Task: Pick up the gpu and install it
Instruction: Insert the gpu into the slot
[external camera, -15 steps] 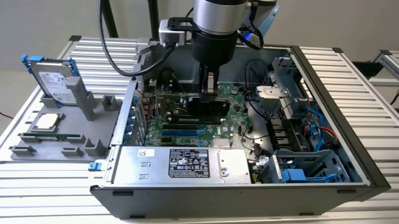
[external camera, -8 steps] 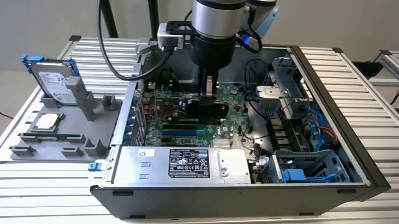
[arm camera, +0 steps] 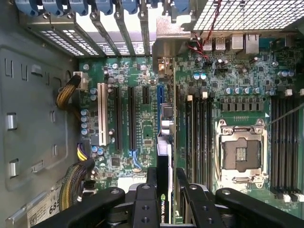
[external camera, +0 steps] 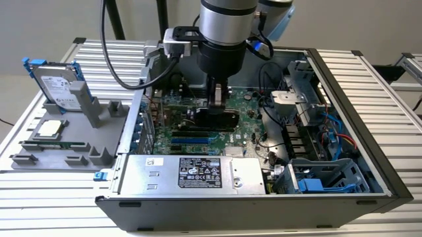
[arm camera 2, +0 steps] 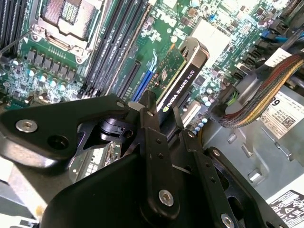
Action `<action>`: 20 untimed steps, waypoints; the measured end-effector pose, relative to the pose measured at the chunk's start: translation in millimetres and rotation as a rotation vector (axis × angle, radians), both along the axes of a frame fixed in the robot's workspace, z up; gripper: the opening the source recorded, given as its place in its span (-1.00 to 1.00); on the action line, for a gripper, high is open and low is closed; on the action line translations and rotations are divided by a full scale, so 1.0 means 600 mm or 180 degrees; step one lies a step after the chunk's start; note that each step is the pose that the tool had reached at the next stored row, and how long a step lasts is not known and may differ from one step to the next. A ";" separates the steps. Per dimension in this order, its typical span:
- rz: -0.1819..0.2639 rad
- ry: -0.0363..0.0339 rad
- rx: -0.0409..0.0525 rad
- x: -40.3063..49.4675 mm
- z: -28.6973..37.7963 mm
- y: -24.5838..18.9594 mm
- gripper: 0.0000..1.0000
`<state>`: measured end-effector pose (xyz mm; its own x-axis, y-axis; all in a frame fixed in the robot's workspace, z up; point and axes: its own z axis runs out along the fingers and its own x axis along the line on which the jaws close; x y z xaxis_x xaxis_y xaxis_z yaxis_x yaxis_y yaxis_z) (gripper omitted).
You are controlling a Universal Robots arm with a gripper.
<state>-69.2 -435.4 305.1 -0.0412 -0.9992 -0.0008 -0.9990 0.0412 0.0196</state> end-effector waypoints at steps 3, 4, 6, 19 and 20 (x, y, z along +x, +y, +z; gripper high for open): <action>0.0000 0.0000 -0.0001 -0.004 -0.004 -0.0004 -1.00; -0.0001 0.0000 -0.0001 -0.006 -0.006 -0.0005 -1.00; -0.0001 0.0000 -0.0001 -0.008 -0.010 -0.0006 -1.00; -0.0001 0.0001 -0.0013 -0.021 -0.032 -0.0029 -1.00; -0.0001 0.0002 -0.0015 -0.022 -0.033 -0.0035 -1.00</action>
<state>-82.2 -437.5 285.0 -0.0414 -0.9991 0.0038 -0.9989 0.0415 0.0200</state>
